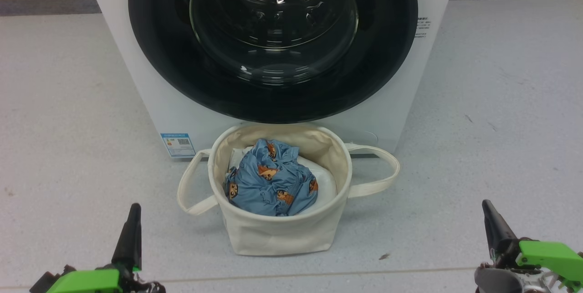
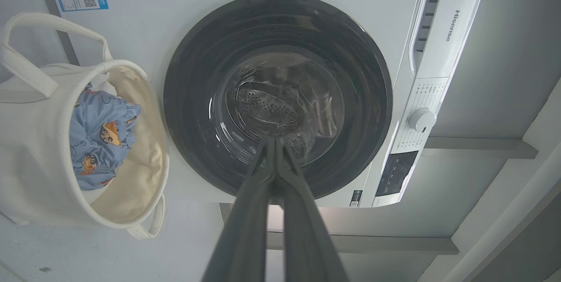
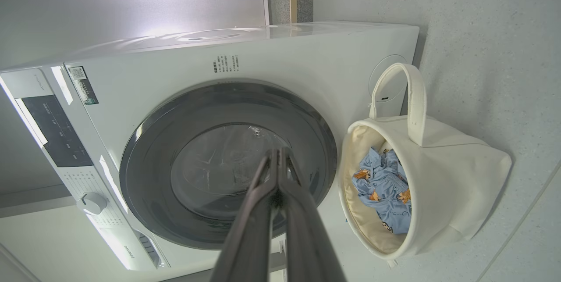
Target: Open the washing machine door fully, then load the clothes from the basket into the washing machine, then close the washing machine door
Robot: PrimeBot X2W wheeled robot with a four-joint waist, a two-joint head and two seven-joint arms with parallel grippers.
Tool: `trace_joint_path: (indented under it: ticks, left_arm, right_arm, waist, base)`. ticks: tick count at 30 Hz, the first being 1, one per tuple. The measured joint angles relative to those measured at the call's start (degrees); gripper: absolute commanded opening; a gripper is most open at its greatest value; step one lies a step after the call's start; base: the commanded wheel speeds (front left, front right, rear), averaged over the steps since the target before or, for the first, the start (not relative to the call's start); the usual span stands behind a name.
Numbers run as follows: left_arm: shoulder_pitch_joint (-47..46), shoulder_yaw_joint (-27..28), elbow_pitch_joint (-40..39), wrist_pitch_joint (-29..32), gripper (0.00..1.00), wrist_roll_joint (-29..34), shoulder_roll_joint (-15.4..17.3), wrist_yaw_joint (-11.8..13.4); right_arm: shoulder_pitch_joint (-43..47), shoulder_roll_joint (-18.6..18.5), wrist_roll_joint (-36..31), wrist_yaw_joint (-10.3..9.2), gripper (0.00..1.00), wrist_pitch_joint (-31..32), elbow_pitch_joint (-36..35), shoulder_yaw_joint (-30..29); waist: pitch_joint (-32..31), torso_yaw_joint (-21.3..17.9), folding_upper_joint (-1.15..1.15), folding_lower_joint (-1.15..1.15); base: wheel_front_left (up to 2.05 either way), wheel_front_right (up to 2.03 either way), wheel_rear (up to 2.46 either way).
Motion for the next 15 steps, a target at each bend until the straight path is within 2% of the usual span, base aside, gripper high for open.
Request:
trace_joint_path:
  ticks: [15]
  left_arm:
    - [0.0, 0.0, 0.0, 0.0, 0.00, 0.0, 0.0, 0.0]
  right_arm:
    - [0.0, 0.0, -0.2, 0.00, 0.00, 0.0, 0.0, 0.0]
  waist:
    - [0.0, 0.0, 0.00, 0.00]
  base:
    - [0.00, 0.00, 0.00]
